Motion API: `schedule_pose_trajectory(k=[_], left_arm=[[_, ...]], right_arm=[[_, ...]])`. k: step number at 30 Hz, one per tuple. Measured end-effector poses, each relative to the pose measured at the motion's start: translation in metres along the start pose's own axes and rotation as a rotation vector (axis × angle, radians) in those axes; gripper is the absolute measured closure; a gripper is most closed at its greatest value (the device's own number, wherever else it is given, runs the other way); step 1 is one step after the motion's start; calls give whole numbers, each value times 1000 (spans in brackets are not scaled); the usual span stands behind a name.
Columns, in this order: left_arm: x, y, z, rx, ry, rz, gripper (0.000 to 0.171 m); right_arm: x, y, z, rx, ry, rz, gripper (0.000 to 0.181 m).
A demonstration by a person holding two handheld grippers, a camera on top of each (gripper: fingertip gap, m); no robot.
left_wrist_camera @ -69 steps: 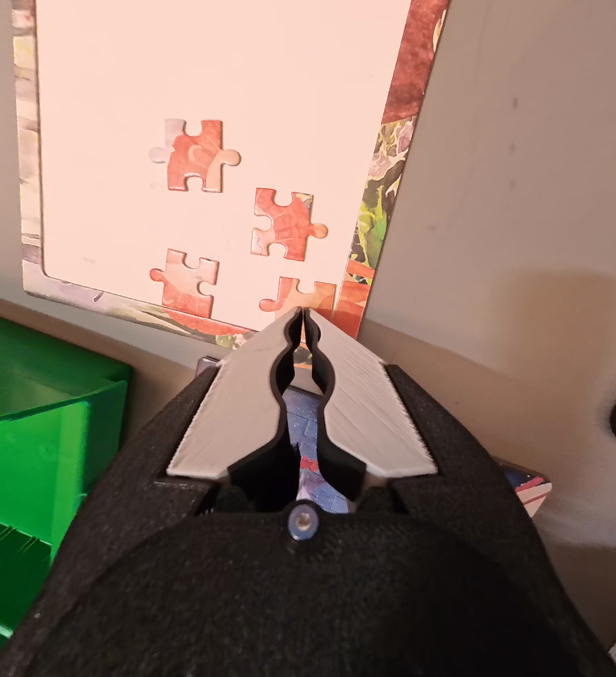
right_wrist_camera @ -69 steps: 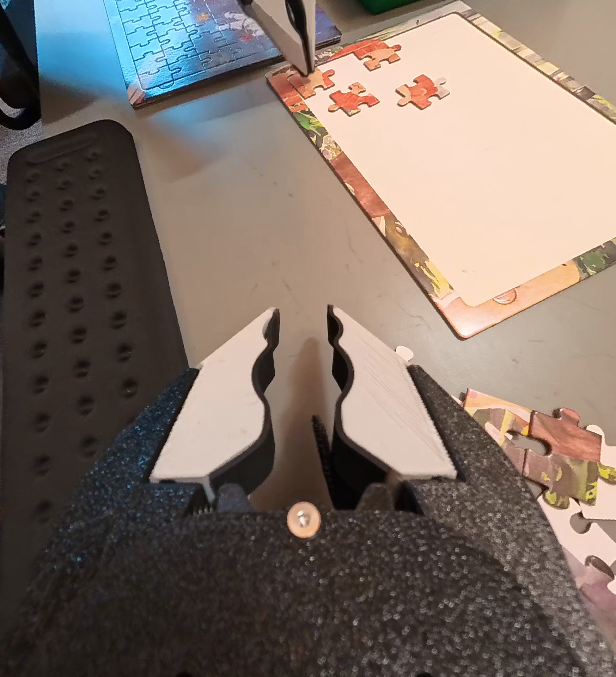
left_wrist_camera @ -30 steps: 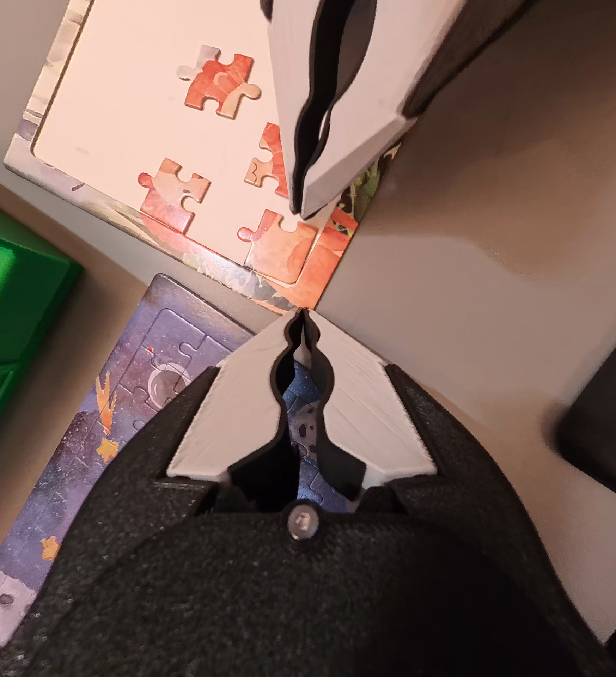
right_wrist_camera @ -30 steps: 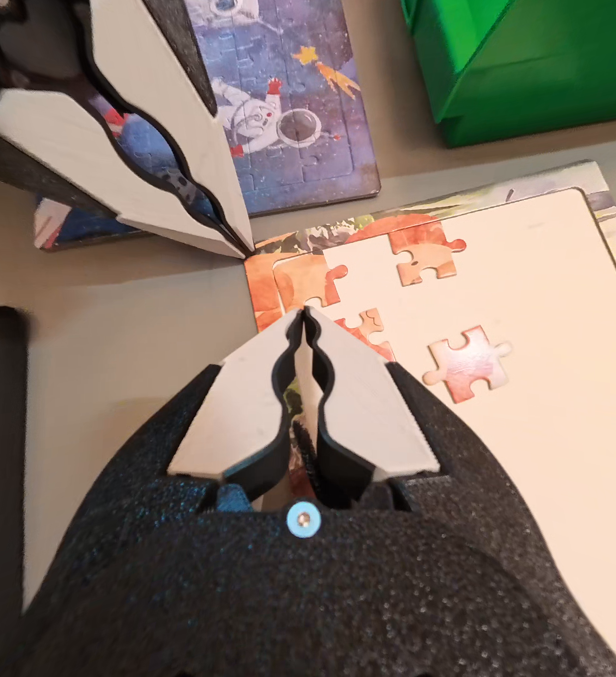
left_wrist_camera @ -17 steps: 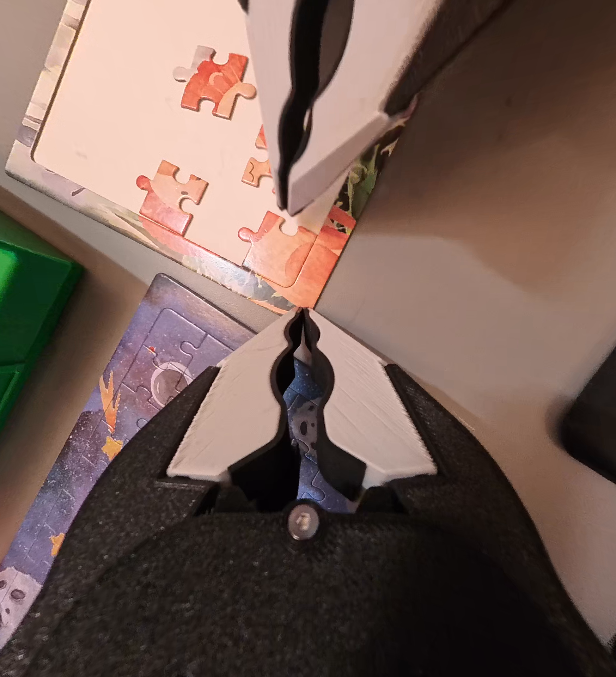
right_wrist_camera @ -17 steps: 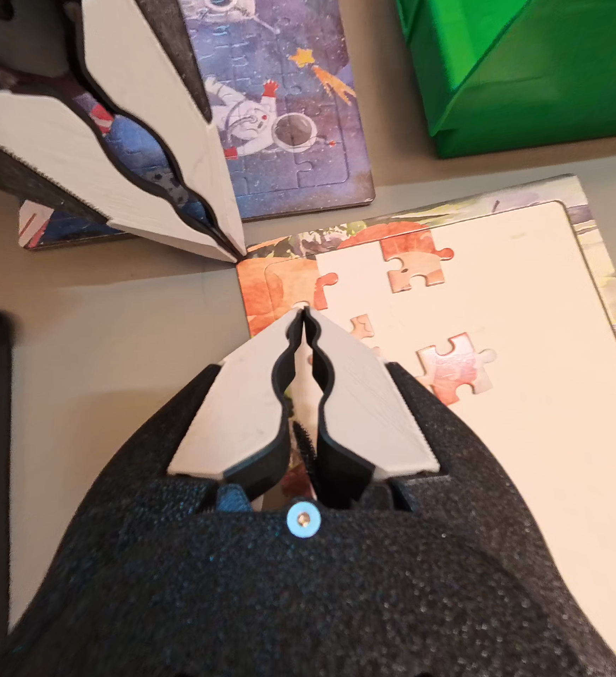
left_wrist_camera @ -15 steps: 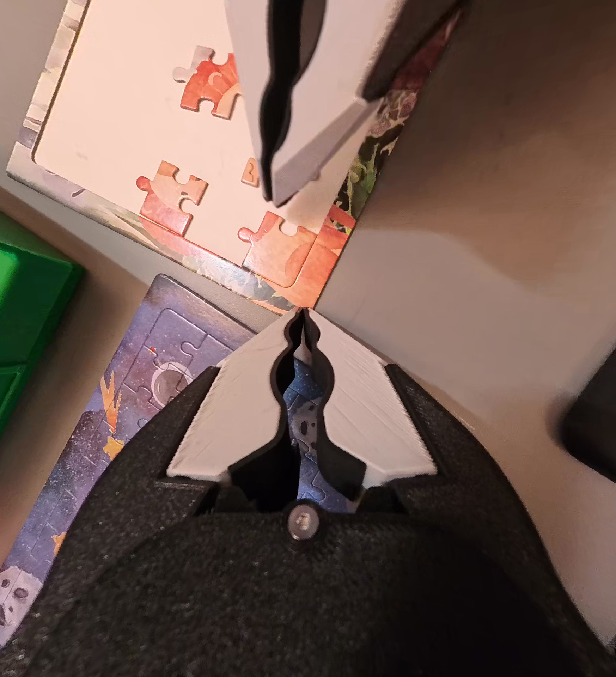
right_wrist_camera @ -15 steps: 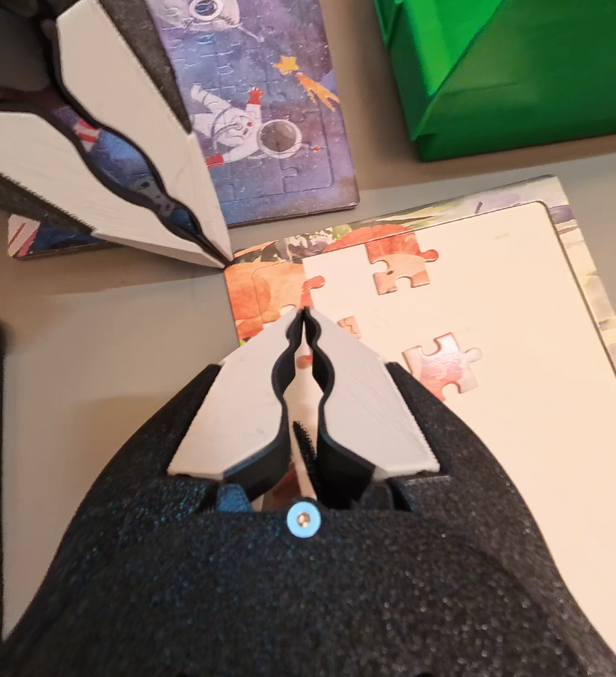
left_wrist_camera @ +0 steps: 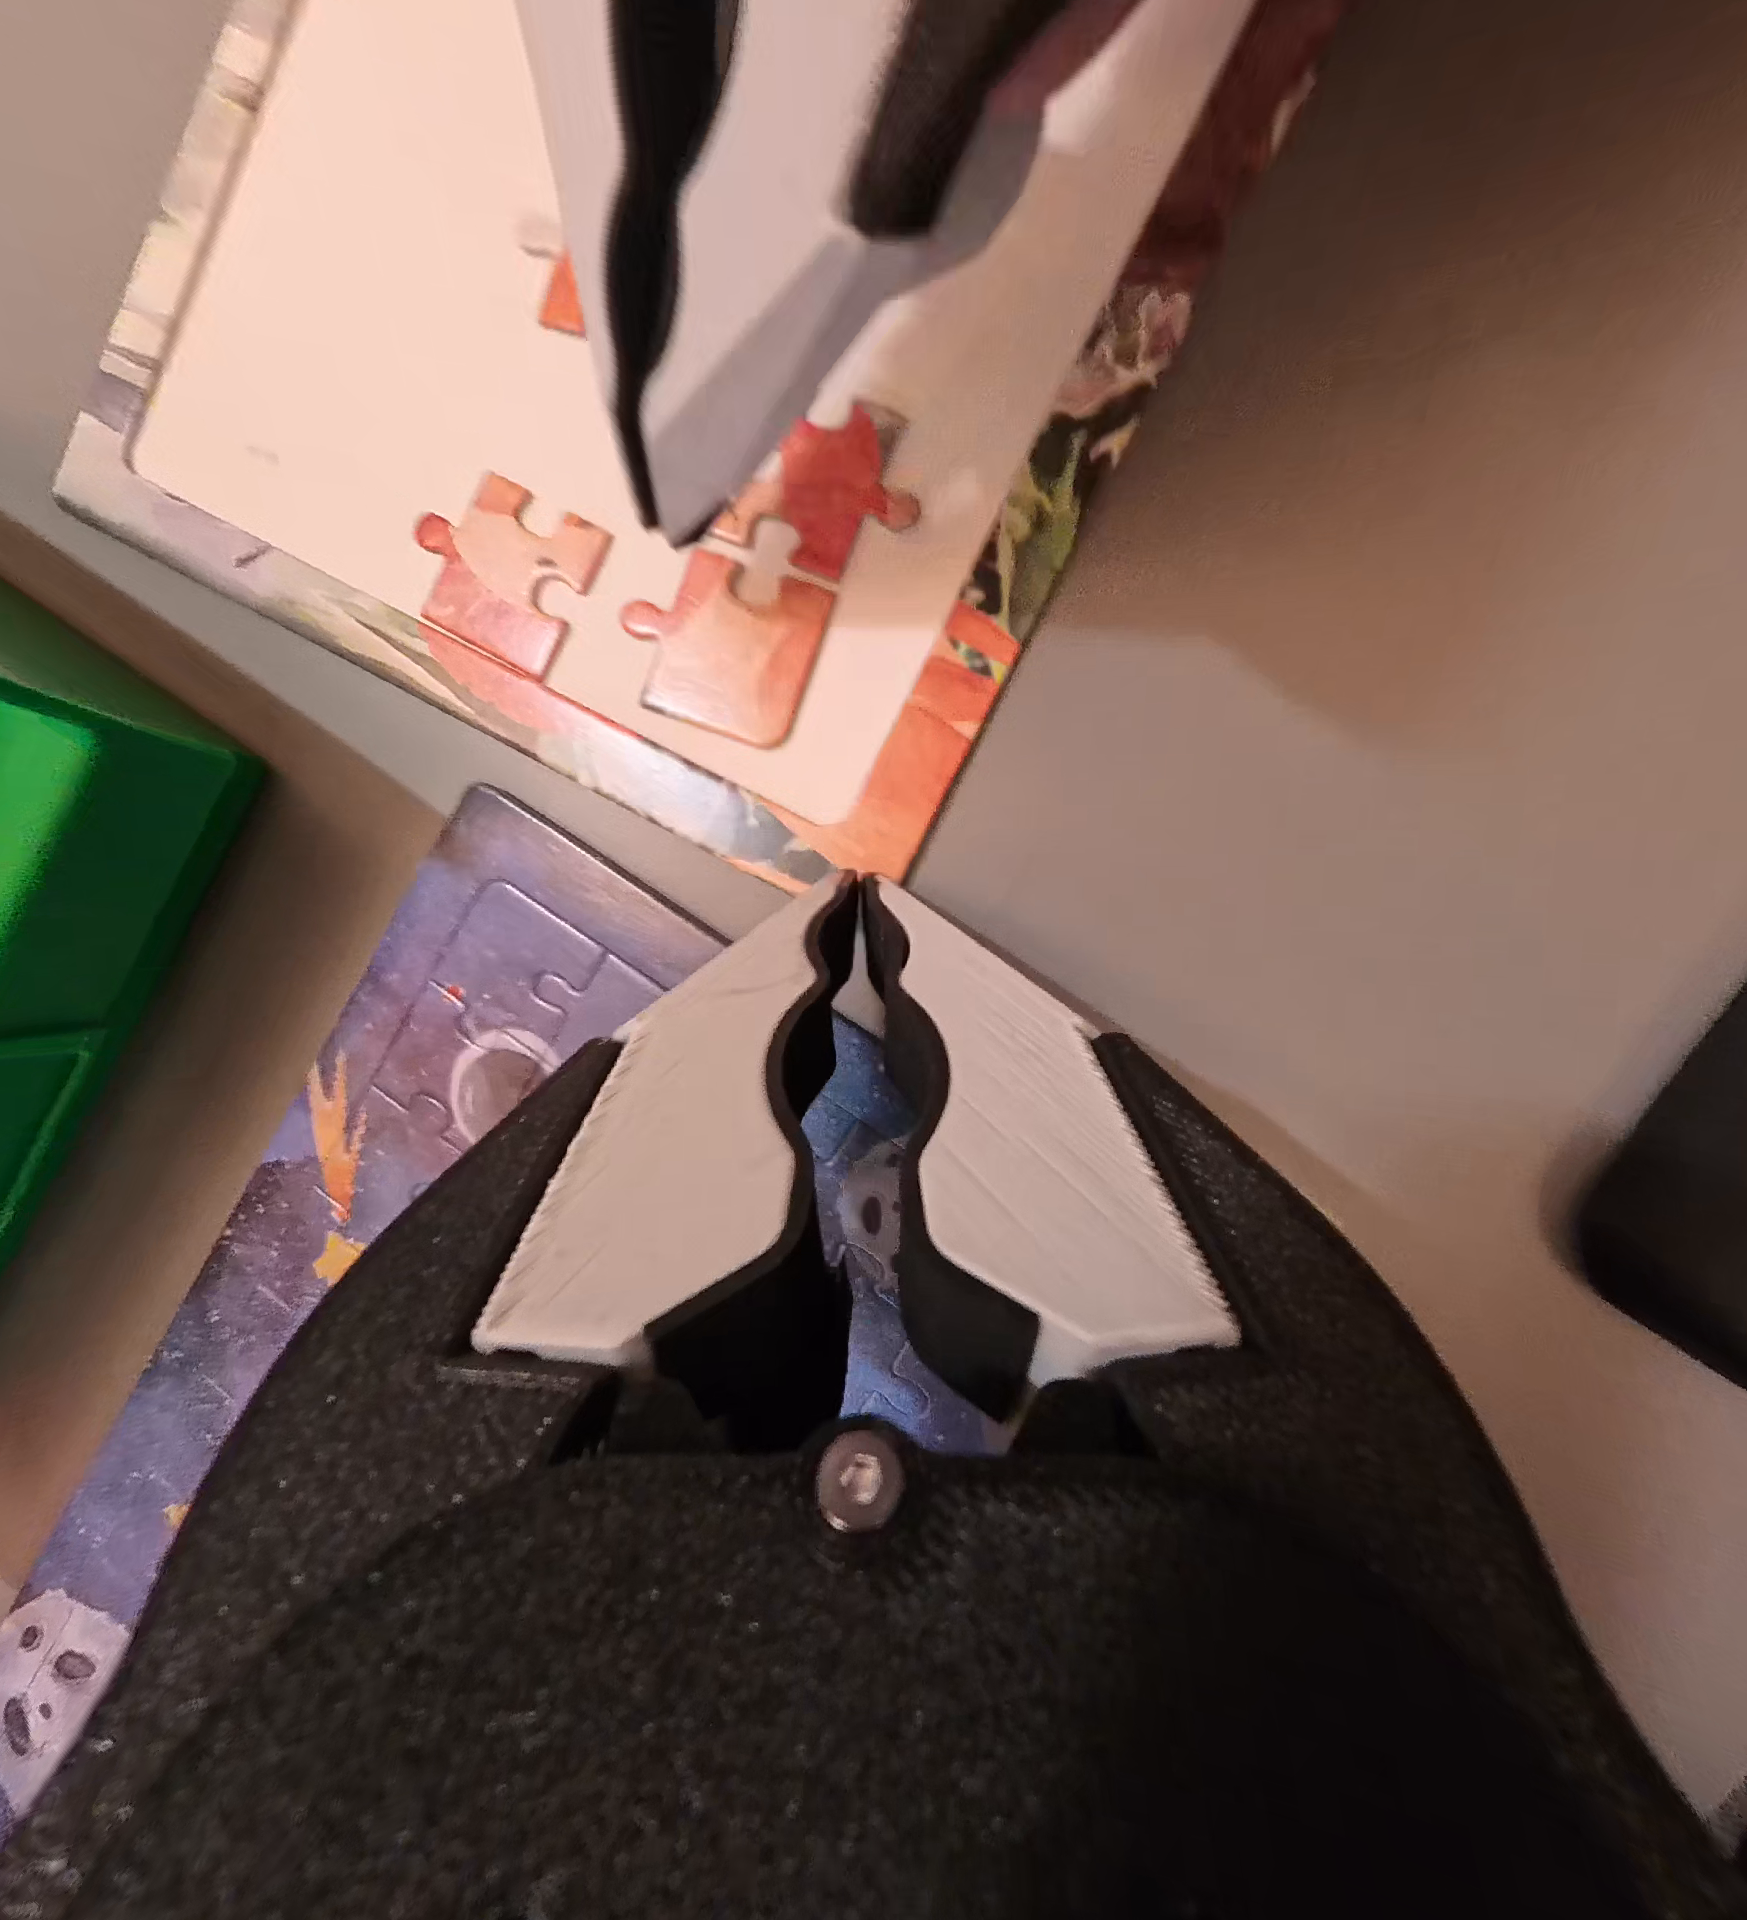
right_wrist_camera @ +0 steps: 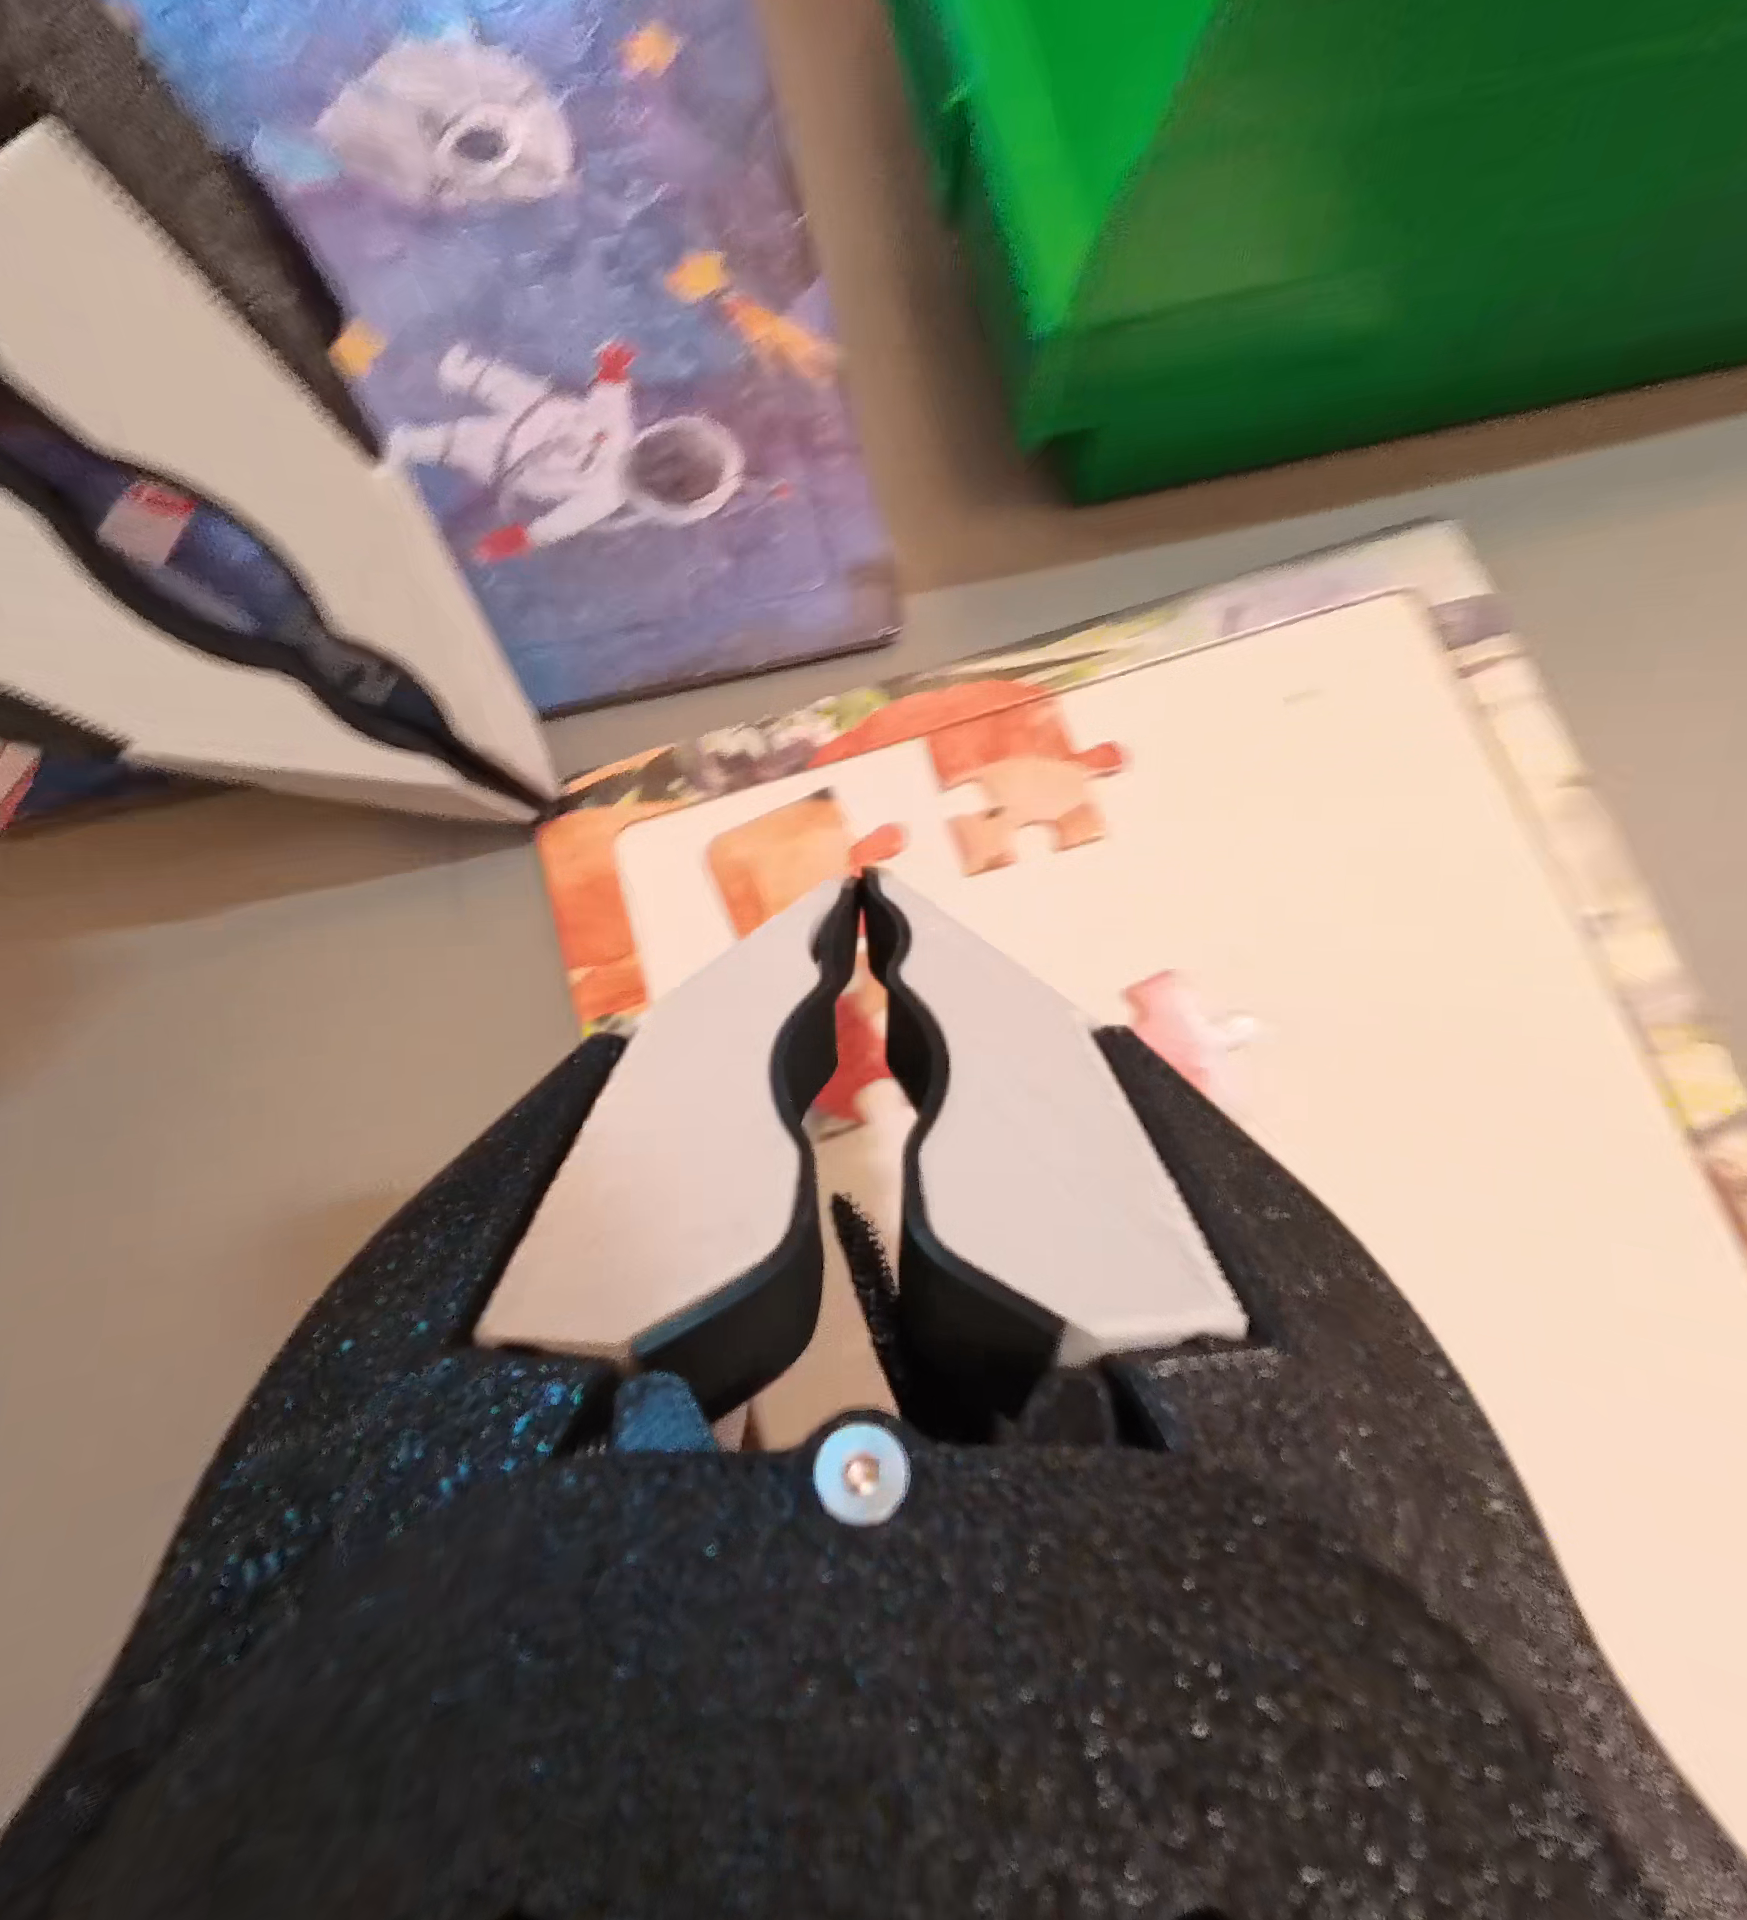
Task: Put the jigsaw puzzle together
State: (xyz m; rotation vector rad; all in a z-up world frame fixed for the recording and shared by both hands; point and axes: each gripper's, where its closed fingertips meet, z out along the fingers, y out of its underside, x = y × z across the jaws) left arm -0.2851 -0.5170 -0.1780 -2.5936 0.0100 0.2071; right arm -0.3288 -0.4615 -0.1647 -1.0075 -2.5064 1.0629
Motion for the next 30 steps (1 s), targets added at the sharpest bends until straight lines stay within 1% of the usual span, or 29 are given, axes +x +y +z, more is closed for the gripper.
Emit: schedule_pose_trajectory(k=[2,3,5,7,8,11,13,15,17,18,20,24,28,30], left_arm=[[-9,-11,-6,55,-7,-51,171],[-18,-17,-9,78,-27,-85,171],[-43,-23,-10,80,-119,-123,171],[-58,-21,-4,37,-164,-147,171],[-58,-18,0,13,-154,-158,171],[-48,-17,2,17,-128,-136,171],[-35,-17,-2,36,-110,-111,171],[-27,-8,-2,16,-102,-113,171],[-23,0,2,2,-93,-125,171],[-21,2,5,0,-88,-134,171],[-19,1,6,23,-81,-152,171],[-19,0,7,31,-69,-165,171],[-19,1,6,27,-69,-160,171],[-19,3,2,14,-88,-133,171]], right_arm=[[24,-10,-3,30,50,34,181],[31,-10,-1,18,56,42,181],[20,-9,6,-6,-46,42,181],[29,0,13,-59,-1,26,181],[28,8,14,-98,-4,17,181],[2,11,6,-68,-107,-32,181],[-4,14,3,-82,-78,-101,181],[-9,14,7,-92,-58,-140,181],[-12,11,13,-88,-52,-139,181],[-18,11,14,-91,-74,-139,181],[-22,10,16,-95,-74,-150,181],[-28,10,16,-100,-79,-149,181],[-34,16,10,-126,-131,-169,181],[-34,11,6,-100,-150,-169,181]])
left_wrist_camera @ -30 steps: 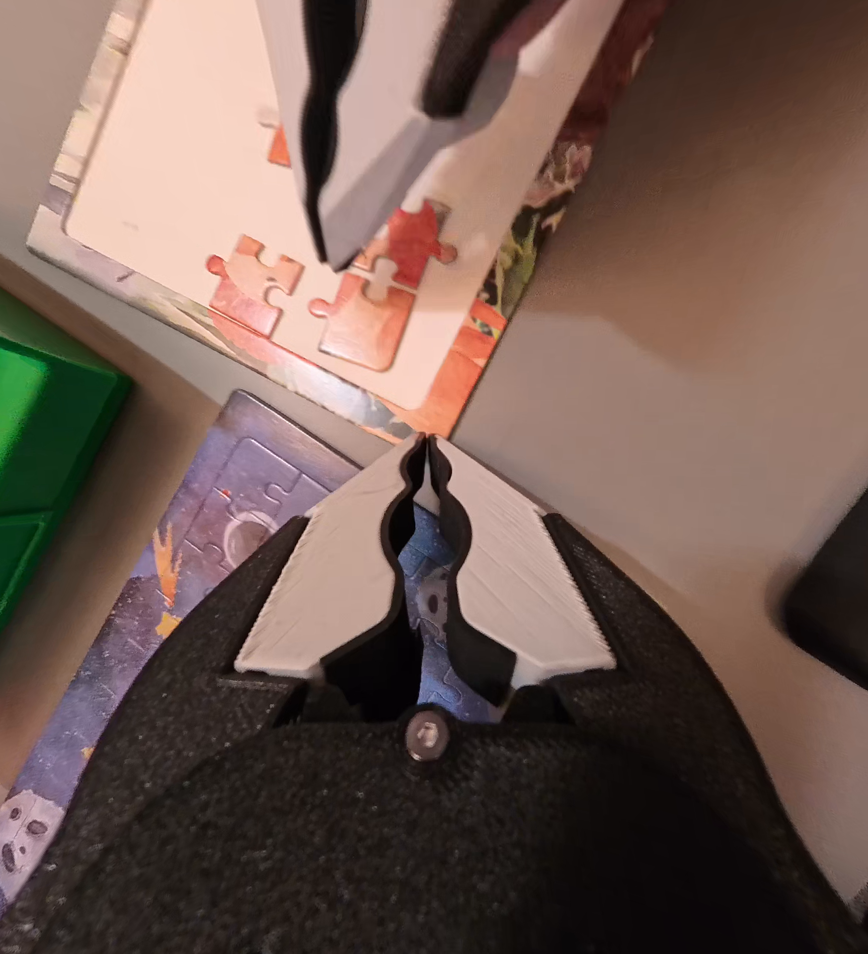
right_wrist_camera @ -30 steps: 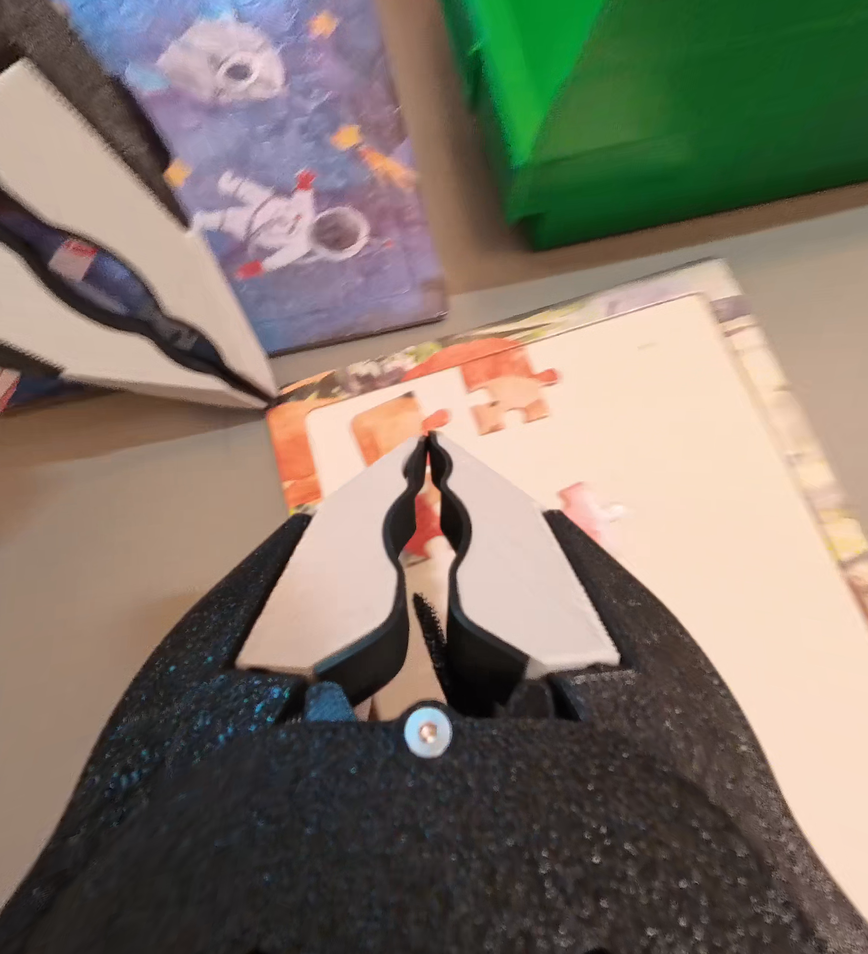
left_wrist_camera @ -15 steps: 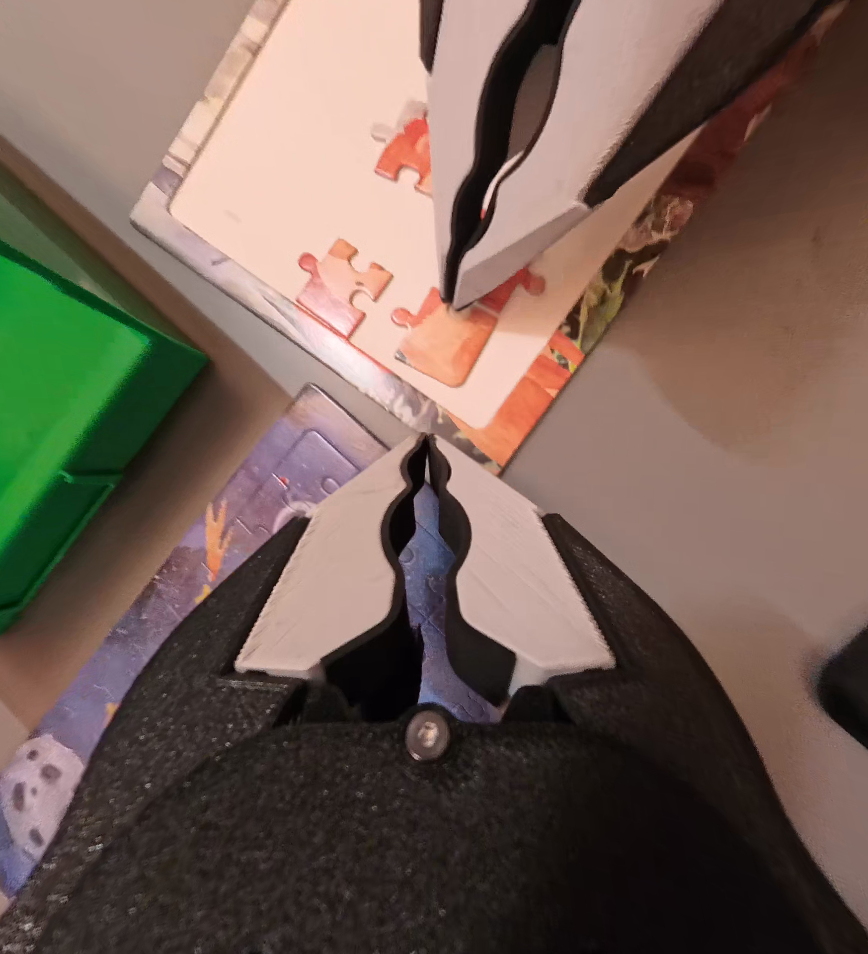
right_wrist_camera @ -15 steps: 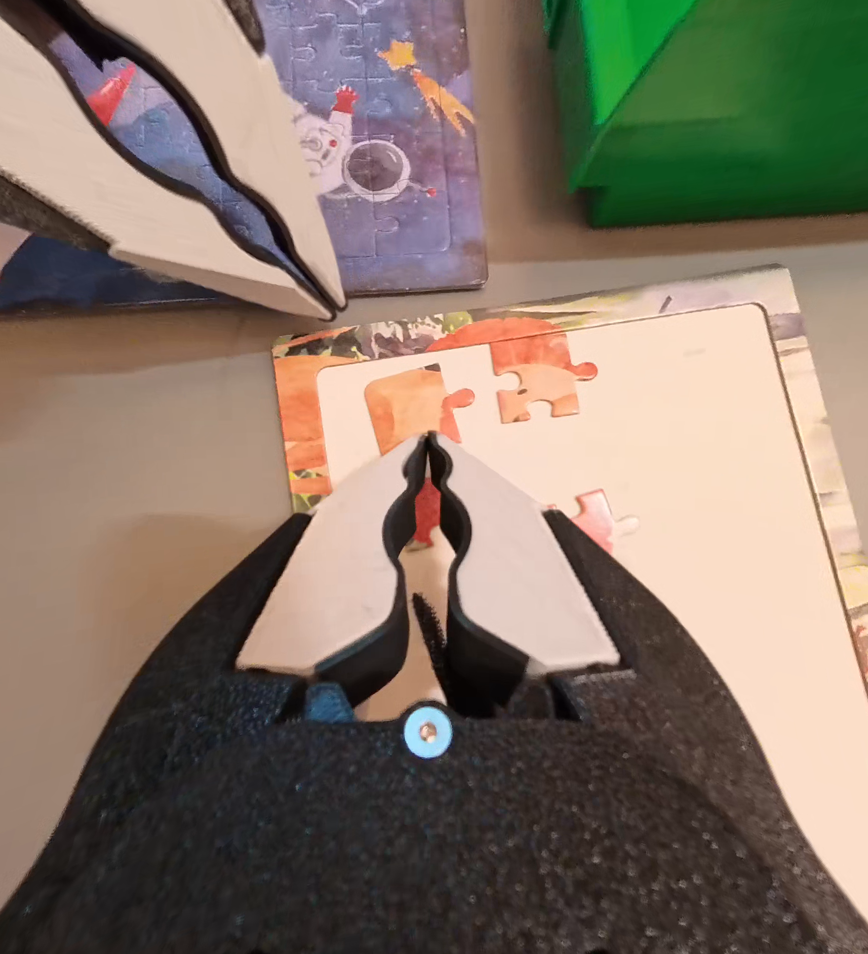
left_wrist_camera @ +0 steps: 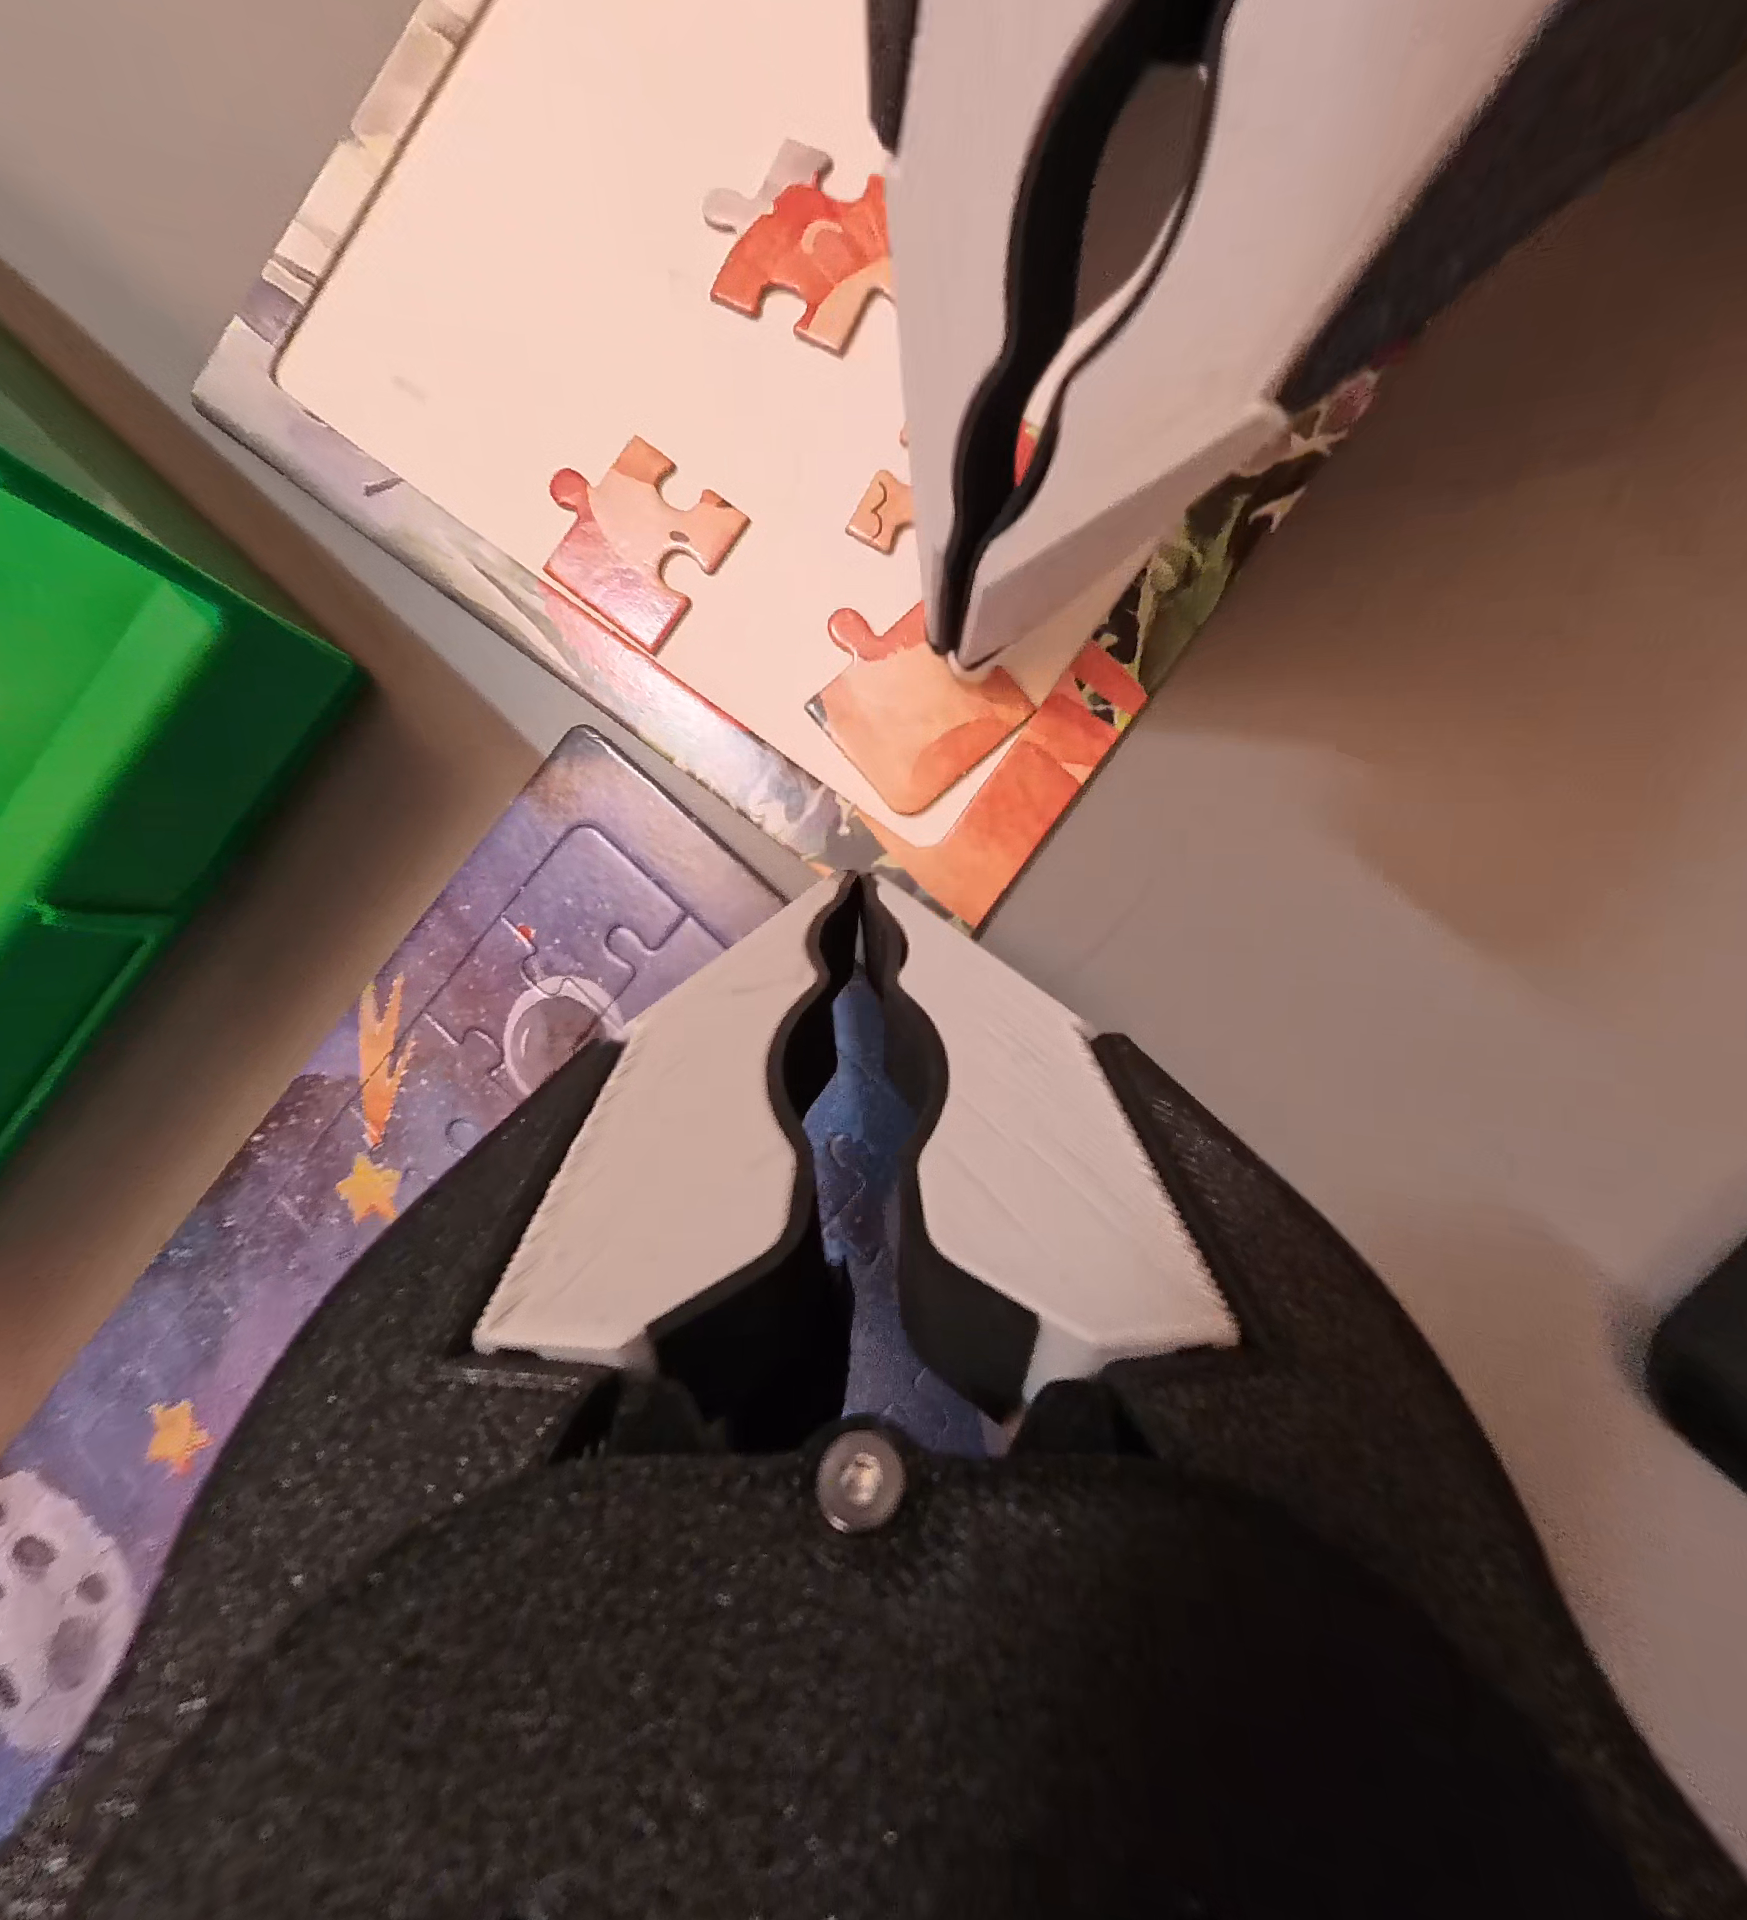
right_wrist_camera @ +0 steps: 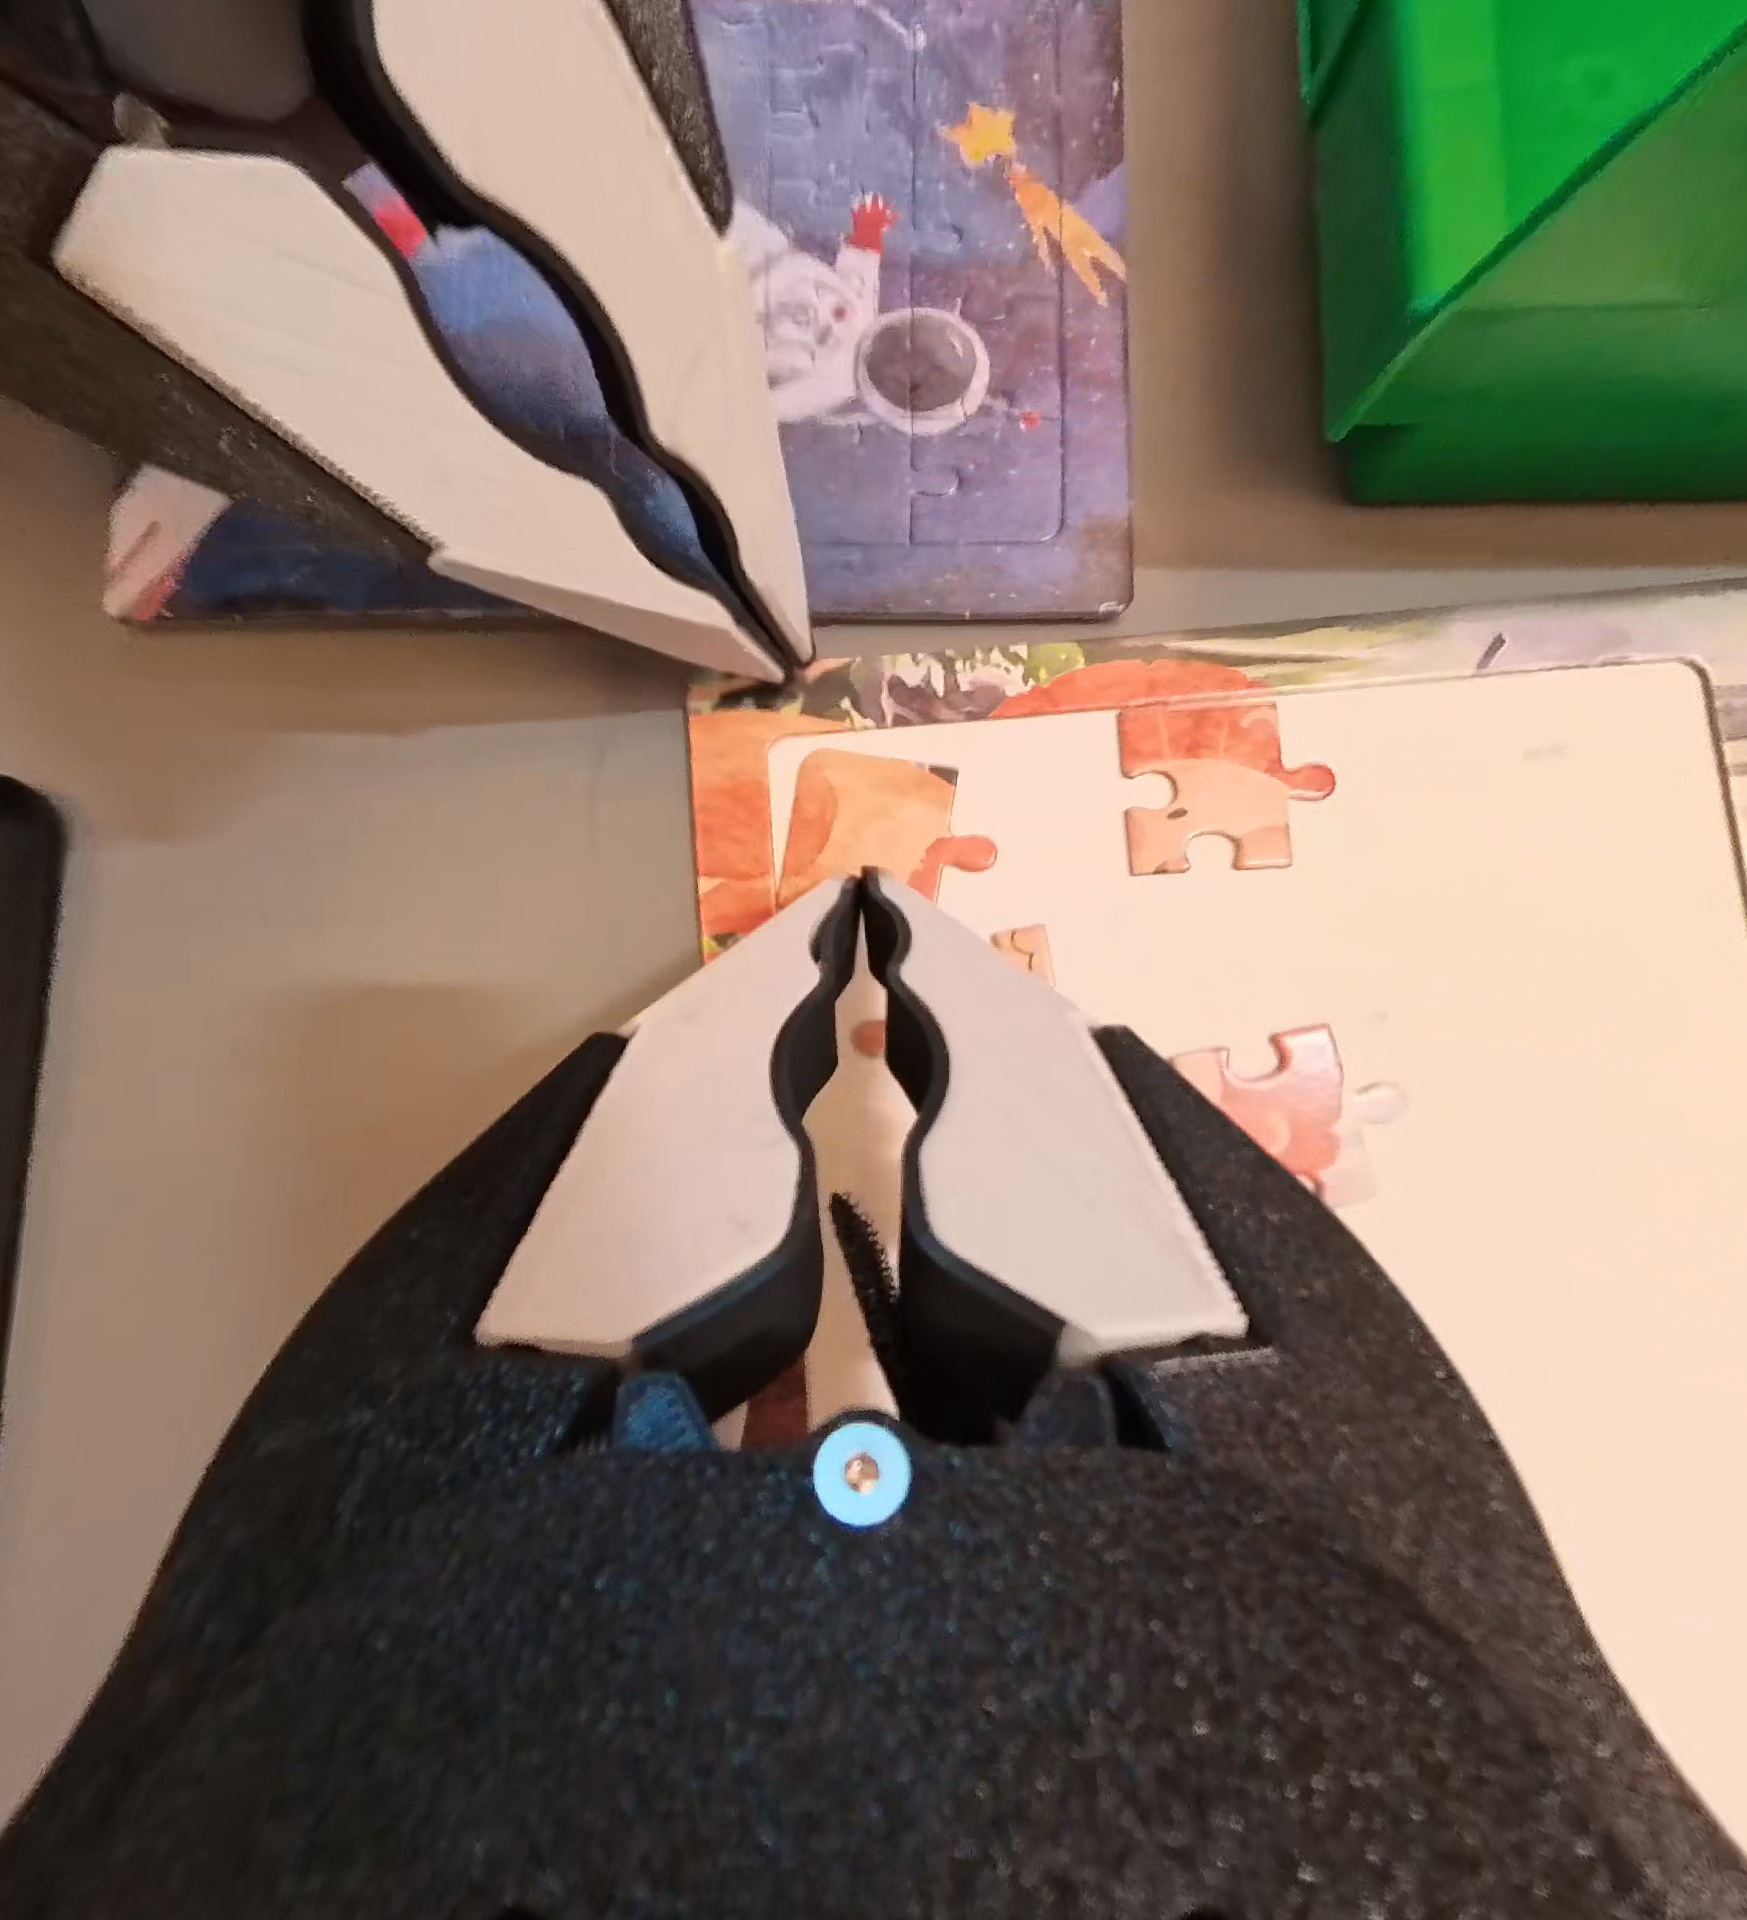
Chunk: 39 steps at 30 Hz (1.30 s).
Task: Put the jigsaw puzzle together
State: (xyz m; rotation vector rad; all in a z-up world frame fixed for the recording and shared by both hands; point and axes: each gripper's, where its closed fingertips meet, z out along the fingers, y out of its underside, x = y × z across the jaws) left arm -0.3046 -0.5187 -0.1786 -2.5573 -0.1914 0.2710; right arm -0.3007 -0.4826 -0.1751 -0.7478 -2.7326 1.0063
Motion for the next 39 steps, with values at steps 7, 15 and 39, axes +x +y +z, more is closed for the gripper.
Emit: schedule_pose_trajectory(k=[7,15,39], left_arm=[[7,5,-4,-12,28,7,171],[8,4,0,-6,38,-8,171],[8,5,0,-12,31,10,171]], right_arm=[[26,-8,11,-21,111,-4,181],[8,-18,21,0,15,-42,181],[0,2,8,-52,-6,-59,181]])
